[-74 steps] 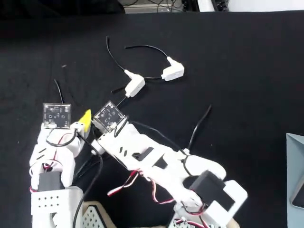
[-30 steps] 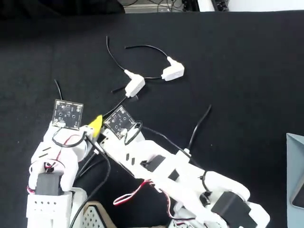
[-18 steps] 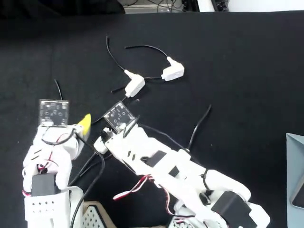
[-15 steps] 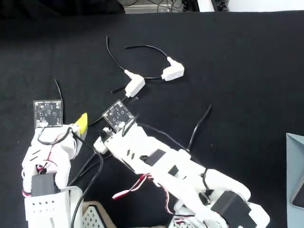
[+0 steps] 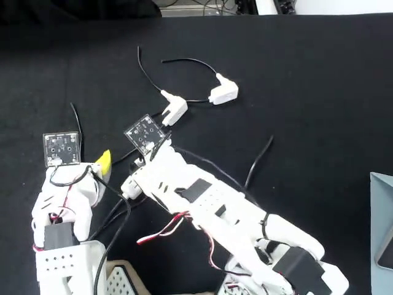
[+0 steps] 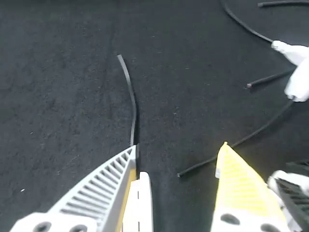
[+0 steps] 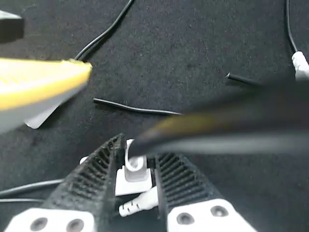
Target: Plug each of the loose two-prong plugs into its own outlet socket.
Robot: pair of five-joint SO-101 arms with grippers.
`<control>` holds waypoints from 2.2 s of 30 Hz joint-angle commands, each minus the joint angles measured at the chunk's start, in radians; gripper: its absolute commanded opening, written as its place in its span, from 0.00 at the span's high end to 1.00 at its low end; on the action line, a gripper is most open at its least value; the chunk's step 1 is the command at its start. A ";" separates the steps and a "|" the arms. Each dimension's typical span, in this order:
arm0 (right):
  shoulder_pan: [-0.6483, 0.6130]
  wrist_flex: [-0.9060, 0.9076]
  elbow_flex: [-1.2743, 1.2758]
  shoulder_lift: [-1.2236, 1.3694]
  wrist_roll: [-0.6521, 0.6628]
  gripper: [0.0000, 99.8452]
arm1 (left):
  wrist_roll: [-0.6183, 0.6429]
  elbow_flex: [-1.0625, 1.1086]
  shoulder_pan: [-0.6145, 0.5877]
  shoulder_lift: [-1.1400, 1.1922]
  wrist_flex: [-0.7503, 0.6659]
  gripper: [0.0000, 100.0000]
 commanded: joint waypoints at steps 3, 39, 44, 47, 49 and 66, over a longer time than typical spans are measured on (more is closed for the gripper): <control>0.015 0.009 -0.047 -0.001 -0.009 0.99 | 0.014 -0.007 -0.036 -0.009 -0.025 0.74; 0.110 -0.032 -0.097 0.073 -0.008 0.99 | 0.009 0.008 -0.058 -0.009 -0.026 0.74; 0.227 -0.114 -0.097 0.016 -0.038 0.99 | 0.009 0.010 -0.058 -0.009 -0.026 0.74; 0.295 -0.203 -0.097 0.047 -0.052 0.99 | 0.009 0.010 -0.058 -0.009 -0.026 0.74; 0.347 -0.272 -0.099 0.079 -0.044 0.99 | 0.009 0.010 -0.058 -0.009 -0.026 0.74; 0.525 0.100 -0.332 0.127 -0.048 0.82 | 0.009 0.021 -0.058 -0.009 -0.028 0.74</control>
